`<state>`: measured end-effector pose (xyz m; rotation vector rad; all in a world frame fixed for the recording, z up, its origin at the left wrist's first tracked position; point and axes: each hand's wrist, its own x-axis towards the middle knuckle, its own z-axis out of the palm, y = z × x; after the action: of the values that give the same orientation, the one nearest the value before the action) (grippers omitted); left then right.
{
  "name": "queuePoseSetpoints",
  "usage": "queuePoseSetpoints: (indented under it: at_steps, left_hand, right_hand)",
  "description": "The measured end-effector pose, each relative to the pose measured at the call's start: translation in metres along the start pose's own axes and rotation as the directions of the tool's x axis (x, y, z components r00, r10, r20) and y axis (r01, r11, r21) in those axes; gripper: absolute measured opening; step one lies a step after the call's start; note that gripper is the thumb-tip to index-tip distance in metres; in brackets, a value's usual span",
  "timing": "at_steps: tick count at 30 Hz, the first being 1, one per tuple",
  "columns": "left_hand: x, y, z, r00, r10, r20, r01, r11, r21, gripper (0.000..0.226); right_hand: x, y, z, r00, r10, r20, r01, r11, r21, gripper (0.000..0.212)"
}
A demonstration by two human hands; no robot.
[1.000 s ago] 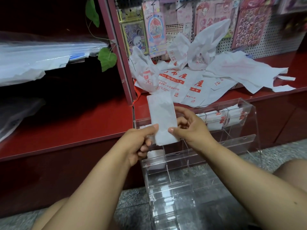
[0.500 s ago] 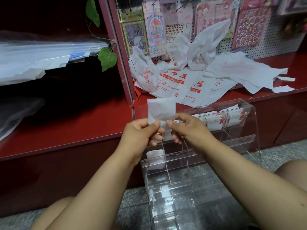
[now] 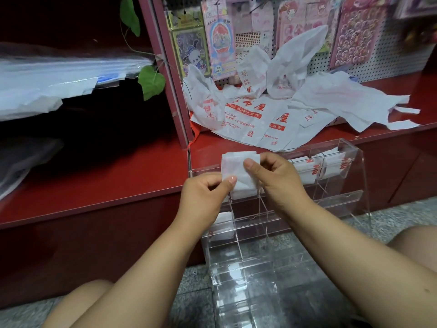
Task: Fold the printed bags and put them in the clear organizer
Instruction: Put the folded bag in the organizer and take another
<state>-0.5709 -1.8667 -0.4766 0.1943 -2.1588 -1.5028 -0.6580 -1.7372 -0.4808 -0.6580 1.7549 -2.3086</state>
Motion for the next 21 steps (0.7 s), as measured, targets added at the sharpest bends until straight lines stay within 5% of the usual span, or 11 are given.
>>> queuePoseSetpoints:
  at_steps: [6,8,11,13,21]
  left_hand:
    - [0.002,0.0,0.002,0.994,-0.106,-0.04,0.102,0.99,-0.093,0.02]
    - [0.007,-0.005,-0.002,0.987,-0.156,-0.045,0.15,0.982,-0.117,0.034]
    - [0.011,-0.006,-0.007,0.989,-0.142,-0.029,0.139,0.987,-0.078,0.008]
    - [0.013,-0.01,-0.012,0.992,-0.107,-0.064,0.106,0.994,-0.018,0.013]
    - [0.018,-0.041,-0.031,0.998,-0.03,-0.054,0.049,0.908,0.416,0.018]
  right_hand:
    - [0.003,0.006,0.0,0.997,-0.029,-0.066,0.026,0.999,-0.045,0.024]
    - [0.003,0.008,0.001,0.998,-0.049,-0.036,0.045,0.993,-0.106,0.027]
    - [0.003,0.011,0.002,0.998,-0.037,0.05,0.047,0.973,-0.228,0.035]
    - [0.004,0.013,0.002,0.994,-0.026,0.109,0.059,0.946,-0.317,0.036]
    - [0.016,0.044,0.004,0.947,-0.129,0.294,0.31,0.604,-0.734,0.005]
